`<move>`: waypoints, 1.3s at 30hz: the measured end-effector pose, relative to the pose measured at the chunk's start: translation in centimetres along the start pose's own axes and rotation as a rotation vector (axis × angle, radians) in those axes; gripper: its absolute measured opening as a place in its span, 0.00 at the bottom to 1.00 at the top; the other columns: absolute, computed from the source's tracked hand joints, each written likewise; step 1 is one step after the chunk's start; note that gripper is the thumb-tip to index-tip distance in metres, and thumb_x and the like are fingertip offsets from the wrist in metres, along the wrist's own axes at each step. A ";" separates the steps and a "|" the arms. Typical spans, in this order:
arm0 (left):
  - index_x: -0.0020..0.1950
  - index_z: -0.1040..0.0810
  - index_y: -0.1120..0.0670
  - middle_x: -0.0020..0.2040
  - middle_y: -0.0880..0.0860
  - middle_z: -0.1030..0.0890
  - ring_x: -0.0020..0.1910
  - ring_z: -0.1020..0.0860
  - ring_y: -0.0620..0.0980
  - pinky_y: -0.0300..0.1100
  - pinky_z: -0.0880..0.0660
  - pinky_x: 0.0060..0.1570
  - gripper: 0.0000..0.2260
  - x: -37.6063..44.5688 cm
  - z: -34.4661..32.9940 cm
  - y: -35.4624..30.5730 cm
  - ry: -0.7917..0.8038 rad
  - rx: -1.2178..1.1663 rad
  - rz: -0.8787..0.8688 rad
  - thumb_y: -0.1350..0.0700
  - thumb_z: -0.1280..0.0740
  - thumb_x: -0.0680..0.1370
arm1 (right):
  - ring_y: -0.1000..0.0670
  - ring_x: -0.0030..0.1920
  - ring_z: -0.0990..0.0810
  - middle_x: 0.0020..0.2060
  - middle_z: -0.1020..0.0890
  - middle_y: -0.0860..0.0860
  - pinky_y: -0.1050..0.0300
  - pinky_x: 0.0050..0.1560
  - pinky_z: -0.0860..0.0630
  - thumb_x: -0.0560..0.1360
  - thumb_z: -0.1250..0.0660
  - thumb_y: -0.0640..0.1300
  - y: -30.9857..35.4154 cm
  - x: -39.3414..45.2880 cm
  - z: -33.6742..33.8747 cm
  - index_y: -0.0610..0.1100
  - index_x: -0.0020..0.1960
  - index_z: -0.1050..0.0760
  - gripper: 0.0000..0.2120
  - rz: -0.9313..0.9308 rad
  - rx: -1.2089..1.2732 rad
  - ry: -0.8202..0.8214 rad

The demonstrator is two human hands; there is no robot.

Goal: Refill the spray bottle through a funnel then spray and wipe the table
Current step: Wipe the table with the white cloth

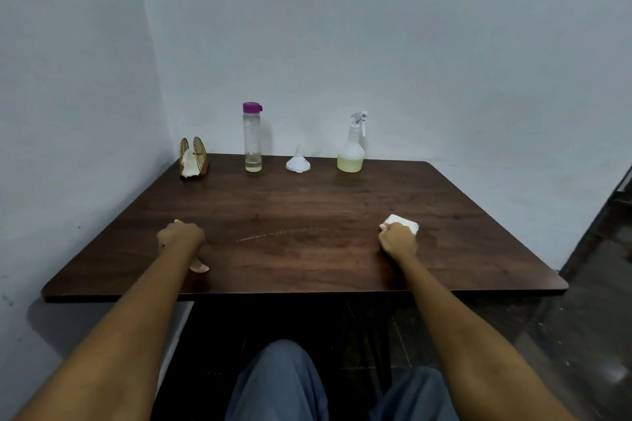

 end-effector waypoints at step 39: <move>0.70 0.32 0.64 0.59 0.59 0.29 0.55 0.26 0.54 0.47 0.28 0.67 0.22 7.4 3.1 1.9 0.445 -0.031 -0.073 0.66 0.37 0.76 | 0.41 0.66 0.28 0.64 0.24 0.40 0.53 0.63 0.31 0.81 0.46 0.44 21.9 0.7 -11.6 0.36 0.63 0.26 0.18 0.328 0.034 0.257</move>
Point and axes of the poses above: each hand's wrist, its own x-axis towards the middle knuckle, its own z-axis out of the back of the hand, y = z × x, the point moved 2 cm from there along x, towards the middle knuckle
